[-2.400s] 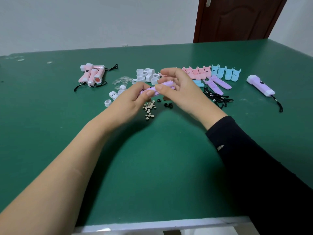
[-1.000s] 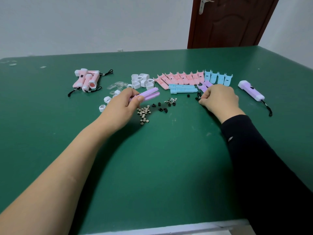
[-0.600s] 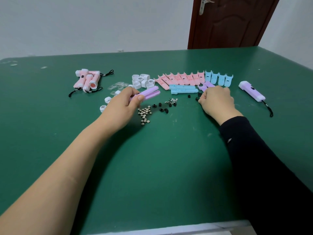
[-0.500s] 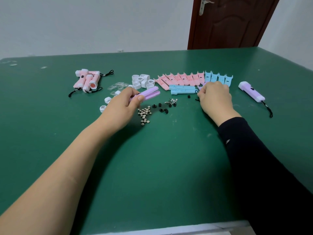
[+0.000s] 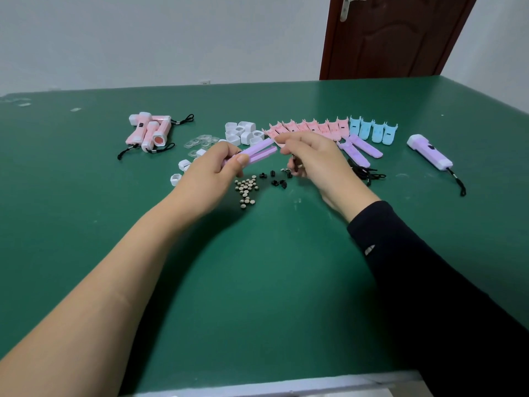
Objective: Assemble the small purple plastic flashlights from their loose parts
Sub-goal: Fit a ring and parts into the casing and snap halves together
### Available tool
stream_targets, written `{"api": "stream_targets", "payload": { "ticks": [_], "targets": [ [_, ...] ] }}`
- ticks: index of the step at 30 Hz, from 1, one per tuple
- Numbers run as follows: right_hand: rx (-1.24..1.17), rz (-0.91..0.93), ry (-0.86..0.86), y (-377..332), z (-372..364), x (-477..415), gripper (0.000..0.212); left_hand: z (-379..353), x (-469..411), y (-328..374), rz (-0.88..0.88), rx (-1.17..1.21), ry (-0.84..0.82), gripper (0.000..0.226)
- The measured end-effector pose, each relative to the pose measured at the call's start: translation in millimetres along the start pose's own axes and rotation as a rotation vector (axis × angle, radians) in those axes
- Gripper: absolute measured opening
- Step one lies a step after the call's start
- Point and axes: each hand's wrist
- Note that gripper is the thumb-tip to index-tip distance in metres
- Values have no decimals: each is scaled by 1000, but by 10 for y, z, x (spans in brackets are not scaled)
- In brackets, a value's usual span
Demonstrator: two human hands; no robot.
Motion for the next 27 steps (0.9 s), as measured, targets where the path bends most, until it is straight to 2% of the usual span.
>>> {"api": "stream_targets", "payload": {
  "ticks": [2, 5, 9, 15, 18, 22, 27],
  "targets": [
    [-71, 11, -57, -12, -18, 30, 13, -2, -1, 7, -4, 2, -7, 19],
    [-176, 46, -81, -12, -53, 59, 7, -11, 8, 24, -35, 6, -20, 18],
    [-258, 10, -73, -17, -77, 71, 7, -14, 14, 49, -71, -20, -32, 15],
    [-235, 21, -46, -24, -102, 87, 7, 20, 22, 49, -104, -100, -71, 15],
    [-237, 30, -32, -45, -111, 89, 8, -21, 46, 81, -90, -14, -41, 20],
    [-255, 22, -27, -70, -127, 98, 9, -41, 47, 125, -79, 46, 37, 13],
    [-299, 22, -28, -109, -136, 117, 12, -49, 64, 151, -60, 96, 53, 16]
  ]
}}
Point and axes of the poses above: each hand's wrist, its own x-axis away from the middle knuckle, its own z-axis out of the back of the hand, y = z × x, and after that the axes turned 2 degrees about x, right-handed
